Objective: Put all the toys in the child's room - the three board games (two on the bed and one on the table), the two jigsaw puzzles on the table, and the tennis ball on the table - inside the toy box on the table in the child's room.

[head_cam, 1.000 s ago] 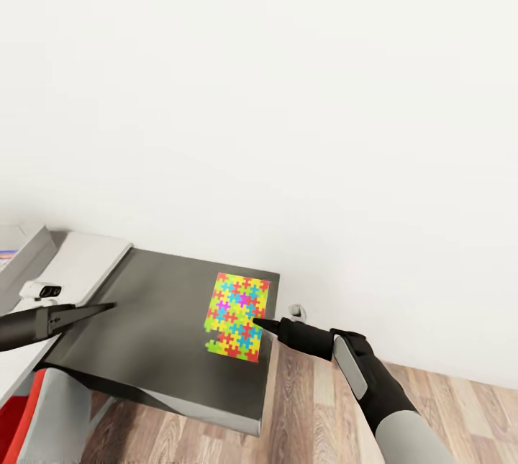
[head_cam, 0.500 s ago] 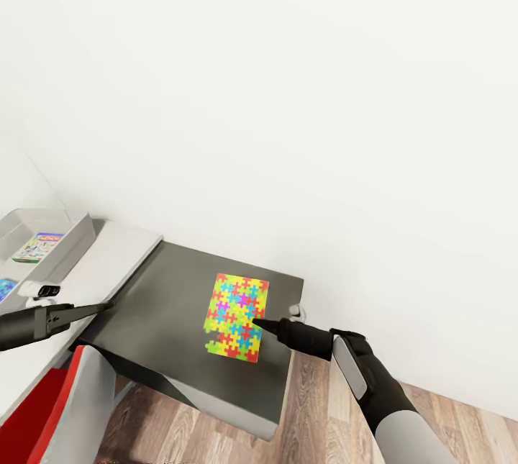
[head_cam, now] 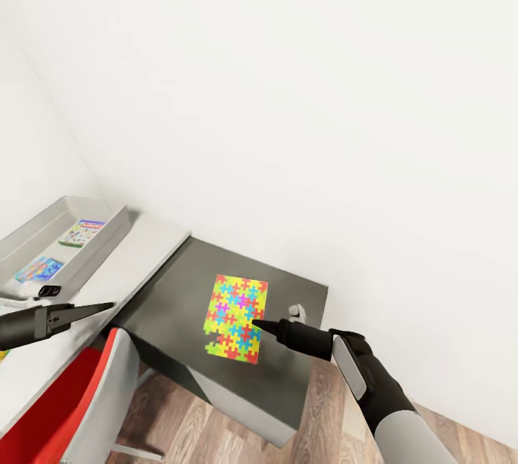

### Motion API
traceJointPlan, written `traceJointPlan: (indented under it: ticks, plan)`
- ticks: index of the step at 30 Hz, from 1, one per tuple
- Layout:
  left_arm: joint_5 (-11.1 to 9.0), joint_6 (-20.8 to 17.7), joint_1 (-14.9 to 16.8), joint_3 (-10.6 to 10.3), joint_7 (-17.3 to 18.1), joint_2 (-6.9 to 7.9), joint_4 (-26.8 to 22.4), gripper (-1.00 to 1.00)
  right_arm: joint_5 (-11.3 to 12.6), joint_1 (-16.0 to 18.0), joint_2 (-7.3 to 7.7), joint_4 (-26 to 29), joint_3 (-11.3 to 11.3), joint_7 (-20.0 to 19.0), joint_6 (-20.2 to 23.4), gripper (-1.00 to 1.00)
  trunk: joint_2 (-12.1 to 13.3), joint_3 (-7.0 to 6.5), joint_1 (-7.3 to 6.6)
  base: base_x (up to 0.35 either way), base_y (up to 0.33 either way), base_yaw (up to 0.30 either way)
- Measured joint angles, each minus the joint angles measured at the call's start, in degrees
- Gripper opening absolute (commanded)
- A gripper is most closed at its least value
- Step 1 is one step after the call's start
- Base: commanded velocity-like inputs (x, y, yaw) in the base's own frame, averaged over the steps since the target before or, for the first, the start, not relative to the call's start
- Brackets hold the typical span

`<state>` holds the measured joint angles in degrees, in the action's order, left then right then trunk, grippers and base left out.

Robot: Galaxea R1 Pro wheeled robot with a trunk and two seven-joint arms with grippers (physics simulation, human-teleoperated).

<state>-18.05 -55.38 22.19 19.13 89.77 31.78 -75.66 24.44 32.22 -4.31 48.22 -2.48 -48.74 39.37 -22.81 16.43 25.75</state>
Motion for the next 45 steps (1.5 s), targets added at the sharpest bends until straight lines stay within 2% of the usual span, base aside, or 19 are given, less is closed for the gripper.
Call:
traceJointPlan:
  ticks: [8,21,27,45]
  plan:
    - [0.00,0.00,0.00,-0.04,0.00,-0.27,-0.01,1.00,-0.10,0.00,-0.07,0.00,-0.05,0.01,-0.04,-1.00,0.00,-0.34,0.00,-0.004,0.031,0.264]
    - [0.01,0.02,0.01,-0.05,0.00,-0.33,-0.03,1.00,-0.12,-0.01,-0.17,0.01,-0.07,0.10,-0.08,-1.00,0.00,-0.84,0.00,-0.055,0.256,0.268]
    - [0.01,0.08,0.01,-0.05,0.00,-0.34,0.00,1.00,-0.13,-0.01,-0.17,-0.02,-0.07,0.09,-0.09,-1.00,0.00,-1.04,-0.02,0.153,0.211,0.270]
    - [-0.01,0.09,0.00,-0.04,0.00,-0.42,-0.01,1.00,-0.15,0.00,-0.19,-0.02,-0.06,-0.01,-0.09,-1.00,-0.01,-1.33,-0.01,0.076,0.079,0.278]
